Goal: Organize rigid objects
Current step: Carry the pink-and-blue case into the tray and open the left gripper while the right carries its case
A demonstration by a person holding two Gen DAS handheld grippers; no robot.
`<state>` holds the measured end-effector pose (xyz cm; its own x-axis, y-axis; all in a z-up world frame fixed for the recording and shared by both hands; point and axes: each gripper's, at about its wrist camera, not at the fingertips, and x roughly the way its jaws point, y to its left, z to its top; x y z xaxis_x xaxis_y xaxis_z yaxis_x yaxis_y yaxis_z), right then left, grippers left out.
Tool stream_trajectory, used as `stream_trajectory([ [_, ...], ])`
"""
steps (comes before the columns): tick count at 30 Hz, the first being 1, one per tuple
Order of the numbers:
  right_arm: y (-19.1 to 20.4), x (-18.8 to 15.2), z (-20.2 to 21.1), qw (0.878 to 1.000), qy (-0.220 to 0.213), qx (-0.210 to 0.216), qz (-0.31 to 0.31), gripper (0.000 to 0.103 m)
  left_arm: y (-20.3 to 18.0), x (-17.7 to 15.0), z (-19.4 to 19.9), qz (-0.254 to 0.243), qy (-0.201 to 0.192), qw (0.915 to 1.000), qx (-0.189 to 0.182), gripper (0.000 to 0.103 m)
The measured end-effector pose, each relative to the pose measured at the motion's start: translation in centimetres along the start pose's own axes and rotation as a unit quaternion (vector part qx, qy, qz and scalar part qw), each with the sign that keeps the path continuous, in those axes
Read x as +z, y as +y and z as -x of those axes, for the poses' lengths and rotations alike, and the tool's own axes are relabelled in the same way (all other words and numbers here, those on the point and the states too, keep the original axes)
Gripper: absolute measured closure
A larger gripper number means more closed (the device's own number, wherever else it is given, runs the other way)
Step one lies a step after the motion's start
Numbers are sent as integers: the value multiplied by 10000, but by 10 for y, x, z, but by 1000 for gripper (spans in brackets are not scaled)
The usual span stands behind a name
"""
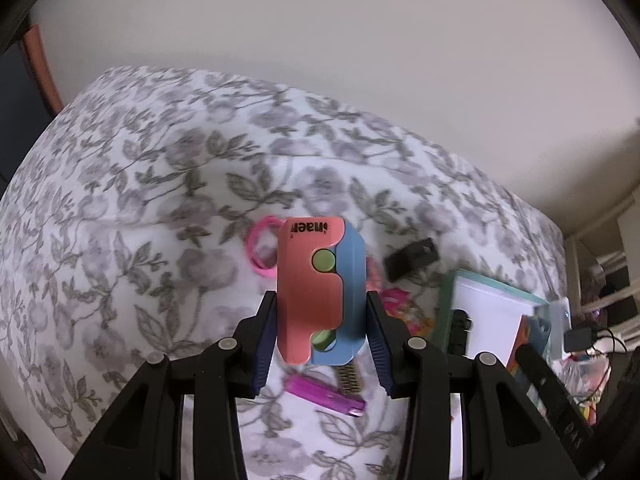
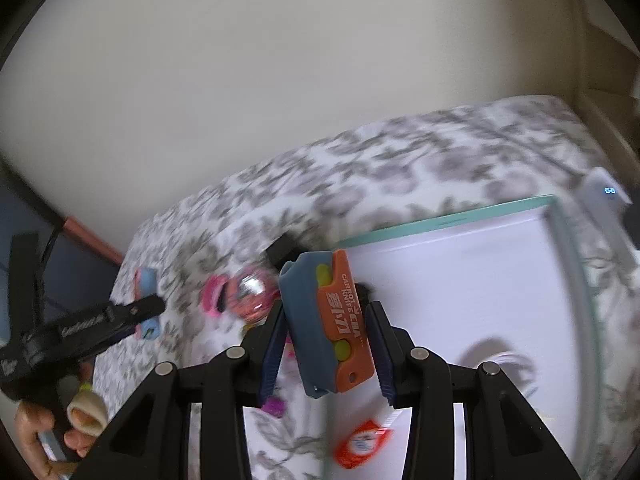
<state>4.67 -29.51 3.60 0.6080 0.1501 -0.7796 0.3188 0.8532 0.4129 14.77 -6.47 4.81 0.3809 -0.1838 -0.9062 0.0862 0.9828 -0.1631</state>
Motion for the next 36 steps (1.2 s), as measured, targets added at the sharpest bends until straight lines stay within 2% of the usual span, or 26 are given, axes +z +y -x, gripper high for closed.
stream_trajectory([
  [6, -41, 11, 22, 9971, -192, -714, -203, 61, -42, -12, -3, -463, 60, 9987, -196, 59],
  [13, -85, 14, 37, 9935, -240, -931, -607, 61, -101, -40, -14, -1214, 168, 9921, -252, 59],
  [19, -106, 10, 38, 9903, -270, -1200, -648, 61, -151, -74, -36, -1954, 245, 9801, -269, 59],
  [23, -117, 3, 22, 9888, -111, -1301, -717, 61, -169, -93, -57, -2270, 350, 9730, -227, 59],
  [29, -121, -5, 1, 9869, 148, -1483, -624, 61, -181, -107, -67, -2580, 291, 9656, -171, 59],
  [36, -120, -8, -8, 9846, 305, -1637, -528, 60, -181, -108, -75, -2570, 416, 9654, -129, 59],
])
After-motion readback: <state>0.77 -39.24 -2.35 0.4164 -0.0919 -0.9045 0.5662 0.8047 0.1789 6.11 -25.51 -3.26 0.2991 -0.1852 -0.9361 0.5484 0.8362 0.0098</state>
